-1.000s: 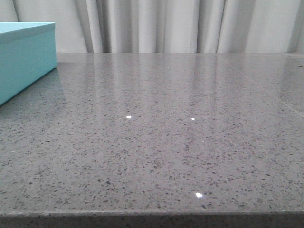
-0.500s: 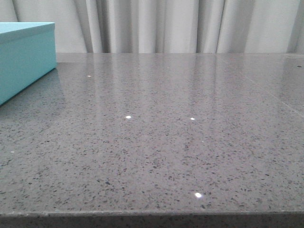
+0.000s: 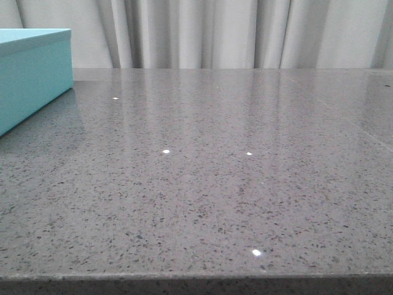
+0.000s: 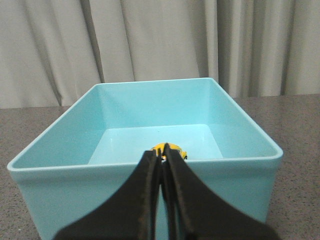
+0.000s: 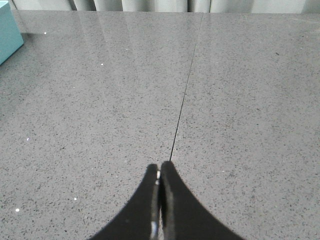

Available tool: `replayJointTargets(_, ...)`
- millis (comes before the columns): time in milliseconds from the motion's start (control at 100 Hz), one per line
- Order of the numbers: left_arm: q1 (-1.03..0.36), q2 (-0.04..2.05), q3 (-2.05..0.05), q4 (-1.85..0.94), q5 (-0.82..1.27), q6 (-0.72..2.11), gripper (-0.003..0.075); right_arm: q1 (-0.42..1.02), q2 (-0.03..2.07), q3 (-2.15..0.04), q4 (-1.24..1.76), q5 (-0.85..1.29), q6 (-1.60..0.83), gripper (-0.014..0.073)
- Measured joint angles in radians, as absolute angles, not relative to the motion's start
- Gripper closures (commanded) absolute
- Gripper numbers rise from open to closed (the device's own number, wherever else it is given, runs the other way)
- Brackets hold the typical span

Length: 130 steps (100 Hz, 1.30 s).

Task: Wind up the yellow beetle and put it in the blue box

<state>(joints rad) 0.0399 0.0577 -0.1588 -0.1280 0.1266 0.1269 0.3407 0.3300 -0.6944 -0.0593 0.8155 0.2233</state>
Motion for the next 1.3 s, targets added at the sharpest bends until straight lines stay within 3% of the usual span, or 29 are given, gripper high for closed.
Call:
replayJointTargets(250,0.040,-0.006,0.001,-0.115,0.075,0.105,0.0738,0.341,0.328,-0.694,-0.059,0.816,0.223,0.0662)
replayJointTargets(1300,0.040,-0.006,0.000,-0.120,0.081,0.103,0.0739,0.341,0.328,-0.691,-0.059,0.816,0.223,0.0662)
